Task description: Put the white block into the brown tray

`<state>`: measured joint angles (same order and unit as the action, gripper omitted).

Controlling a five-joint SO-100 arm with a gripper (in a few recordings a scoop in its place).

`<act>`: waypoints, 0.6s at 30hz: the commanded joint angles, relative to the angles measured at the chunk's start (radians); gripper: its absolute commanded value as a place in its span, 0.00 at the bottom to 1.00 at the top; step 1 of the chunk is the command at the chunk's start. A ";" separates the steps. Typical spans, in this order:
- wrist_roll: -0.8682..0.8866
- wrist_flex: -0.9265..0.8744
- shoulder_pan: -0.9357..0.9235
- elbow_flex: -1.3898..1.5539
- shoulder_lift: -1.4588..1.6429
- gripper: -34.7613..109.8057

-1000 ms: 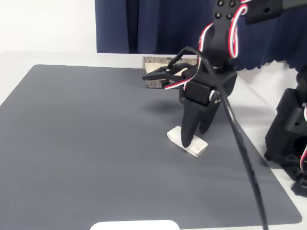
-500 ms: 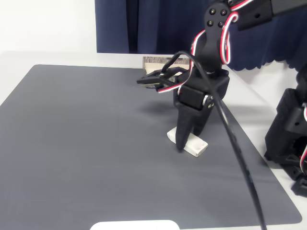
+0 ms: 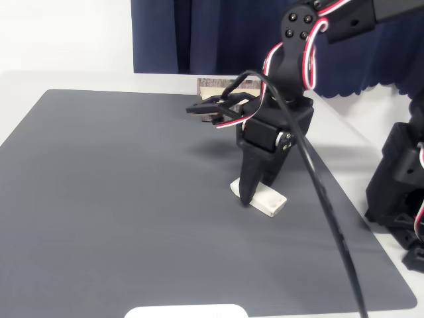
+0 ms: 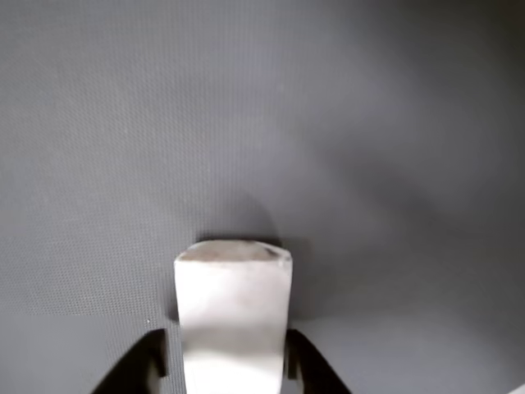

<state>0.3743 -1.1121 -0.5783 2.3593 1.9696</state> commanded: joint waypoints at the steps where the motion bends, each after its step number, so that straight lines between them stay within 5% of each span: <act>1: 0.006 0.009 0.005 -0.014 0.000 0.44; 18: 0.008 0.003 0.011 0.005 -0.009 0.36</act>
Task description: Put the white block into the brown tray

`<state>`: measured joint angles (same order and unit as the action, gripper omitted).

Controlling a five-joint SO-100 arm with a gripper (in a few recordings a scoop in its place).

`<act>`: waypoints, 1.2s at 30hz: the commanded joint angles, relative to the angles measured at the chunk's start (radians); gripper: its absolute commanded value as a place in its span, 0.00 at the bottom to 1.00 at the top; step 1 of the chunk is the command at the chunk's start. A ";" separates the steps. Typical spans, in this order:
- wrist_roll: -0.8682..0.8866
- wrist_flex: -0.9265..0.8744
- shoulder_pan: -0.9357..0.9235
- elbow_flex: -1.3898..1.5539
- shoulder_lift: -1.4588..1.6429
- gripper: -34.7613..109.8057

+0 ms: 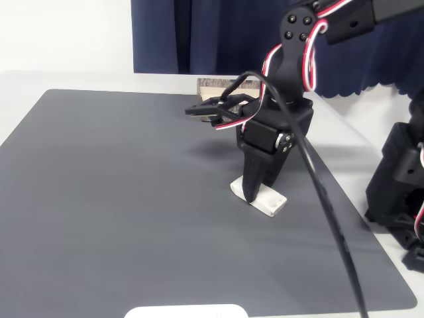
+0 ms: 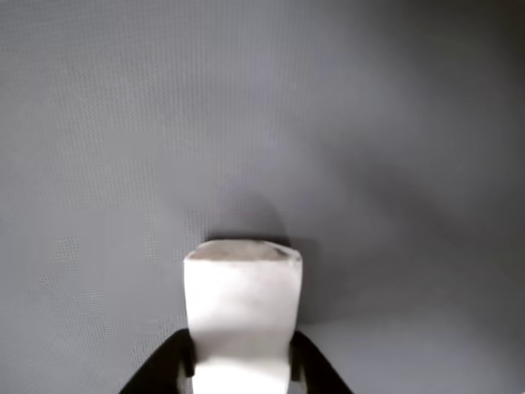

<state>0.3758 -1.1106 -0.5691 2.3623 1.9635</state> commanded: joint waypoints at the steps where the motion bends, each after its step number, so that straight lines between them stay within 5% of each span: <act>1: 0.006 0.002 0.002 0.003 -0.003 0.36; 22: -0.063 -0.049 0.005 -0.081 0.064 0.27; 36: -0.279 -0.259 -0.207 -0.523 -0.060 0.24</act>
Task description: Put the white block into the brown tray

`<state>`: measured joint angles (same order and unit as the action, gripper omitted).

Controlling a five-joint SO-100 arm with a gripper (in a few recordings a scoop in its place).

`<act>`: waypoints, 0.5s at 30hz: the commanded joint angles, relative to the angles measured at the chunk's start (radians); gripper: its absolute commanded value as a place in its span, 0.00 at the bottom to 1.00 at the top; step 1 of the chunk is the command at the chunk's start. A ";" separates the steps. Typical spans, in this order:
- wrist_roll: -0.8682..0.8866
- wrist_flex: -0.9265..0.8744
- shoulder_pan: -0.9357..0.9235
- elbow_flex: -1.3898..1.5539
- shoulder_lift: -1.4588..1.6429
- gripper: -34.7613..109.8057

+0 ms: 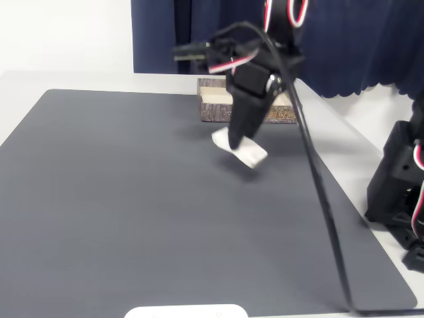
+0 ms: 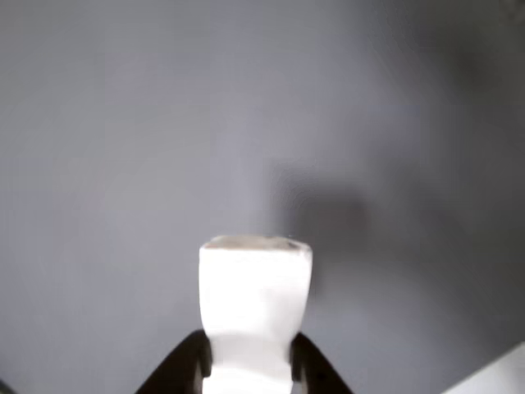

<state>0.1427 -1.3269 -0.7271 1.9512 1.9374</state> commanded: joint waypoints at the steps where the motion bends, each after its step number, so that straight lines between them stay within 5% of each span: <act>1: -0.074 -0.072 -0.072 -0.161 -0.063 0.24; 15: -0.379 -0.290 -0.337 -0.762 -0.463 0.24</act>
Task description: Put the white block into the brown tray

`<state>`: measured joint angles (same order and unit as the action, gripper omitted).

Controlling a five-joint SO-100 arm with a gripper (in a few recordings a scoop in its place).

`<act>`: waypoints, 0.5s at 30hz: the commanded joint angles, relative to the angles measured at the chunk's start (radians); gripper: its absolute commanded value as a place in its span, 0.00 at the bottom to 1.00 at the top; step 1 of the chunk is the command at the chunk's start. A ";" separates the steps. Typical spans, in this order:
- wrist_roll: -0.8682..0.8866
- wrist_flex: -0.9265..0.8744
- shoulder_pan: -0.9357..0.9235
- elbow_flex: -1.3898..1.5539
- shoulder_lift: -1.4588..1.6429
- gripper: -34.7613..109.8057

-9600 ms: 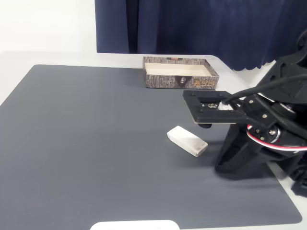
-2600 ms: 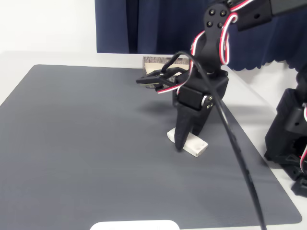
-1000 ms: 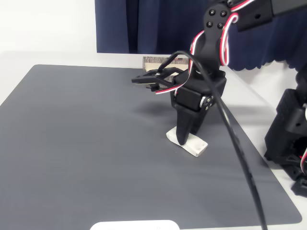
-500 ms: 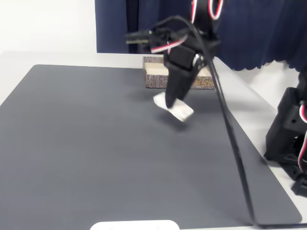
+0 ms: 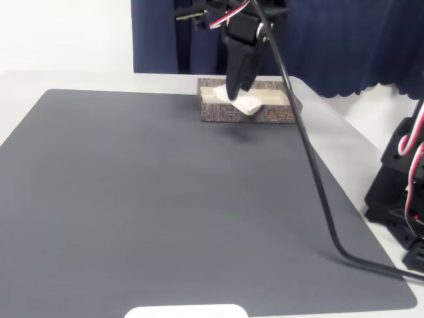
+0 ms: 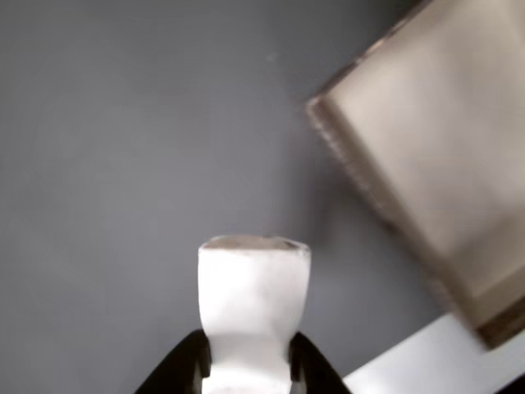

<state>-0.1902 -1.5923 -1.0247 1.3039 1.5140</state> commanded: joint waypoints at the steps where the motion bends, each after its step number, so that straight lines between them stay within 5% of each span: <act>1: -0.060 -0.029 -0.058 -0.150 -0.067 0.24; 15: -0.267 -0.055 -0.261 -0.554 -0.391 0.24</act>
<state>-0.4479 -1.6383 -1.2548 0.8345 1.1382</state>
